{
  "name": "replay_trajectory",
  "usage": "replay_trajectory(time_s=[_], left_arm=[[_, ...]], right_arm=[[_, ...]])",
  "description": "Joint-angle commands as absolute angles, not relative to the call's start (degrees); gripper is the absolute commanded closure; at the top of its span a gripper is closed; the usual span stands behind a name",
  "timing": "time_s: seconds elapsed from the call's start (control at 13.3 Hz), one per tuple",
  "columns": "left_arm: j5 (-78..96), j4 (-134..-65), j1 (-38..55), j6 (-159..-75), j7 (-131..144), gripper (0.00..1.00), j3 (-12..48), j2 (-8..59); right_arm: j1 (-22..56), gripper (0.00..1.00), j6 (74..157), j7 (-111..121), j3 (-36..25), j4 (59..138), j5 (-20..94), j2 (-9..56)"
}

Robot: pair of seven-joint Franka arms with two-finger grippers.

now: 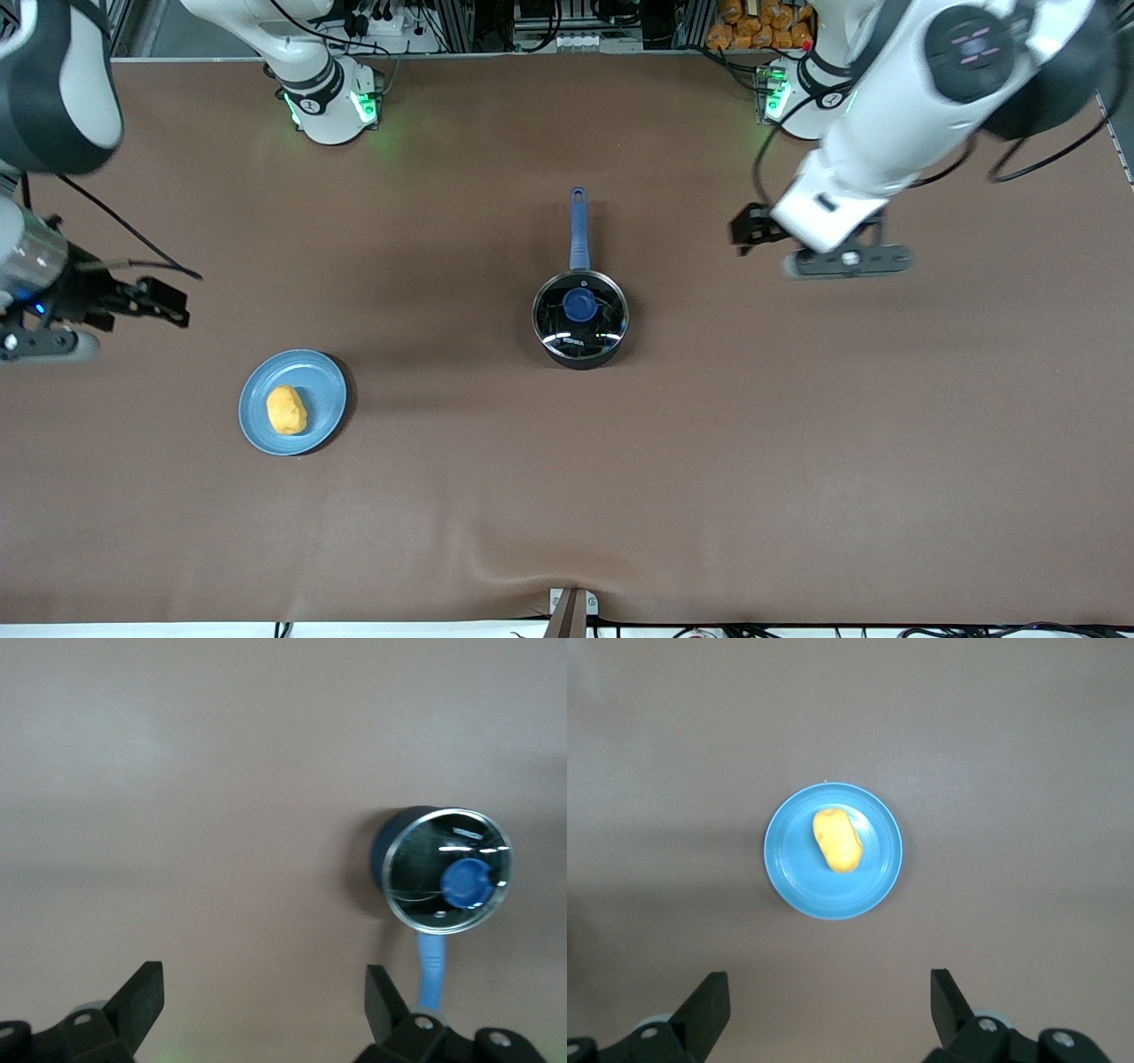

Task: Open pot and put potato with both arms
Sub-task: 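Reach the left gripper to the lid knob while the right gripper reaches the potato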

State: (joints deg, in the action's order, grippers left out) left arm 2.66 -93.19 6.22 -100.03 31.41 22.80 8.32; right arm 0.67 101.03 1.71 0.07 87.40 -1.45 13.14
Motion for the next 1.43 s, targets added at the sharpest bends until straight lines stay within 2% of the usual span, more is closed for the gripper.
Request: replay_trajectory(time_s=[0.0,0.38,0.83,1.05,1.35], left_arm=[[2.73,-91.41,7.46,-103.69,36.02,0.00,25.13,12.90],[-4.91,-83.95,18.17,-109.15,55.78,0.00,24.79,25.37],[-16.42,-79.46,26.00,-117.15,76.95,0.00,23.65,36.90],[-17.75,-79.28,29.35,-119.44,82.70,0.00,21.45,39.02],[-18.11,-79.54,30.32,-120.41,83.14,0.00,21.45,40.95]], right_arm=[[-0.26,0.00,105.97,1.93,0.70,87.36,-1.41,18.35],[0.00,0.00,122.75,2.46,0.70,95.27,-1.49,23.54],[-0.26,0.00,133.31,2.46,0.79,97.03,-1.49,31.46],[0.09,0.00,134.47,2.72,0.70,97.47,-2.19,34.00],[-1.49,0.00,136.76,7.82,0.79,97.47,-2.02,36.12]])
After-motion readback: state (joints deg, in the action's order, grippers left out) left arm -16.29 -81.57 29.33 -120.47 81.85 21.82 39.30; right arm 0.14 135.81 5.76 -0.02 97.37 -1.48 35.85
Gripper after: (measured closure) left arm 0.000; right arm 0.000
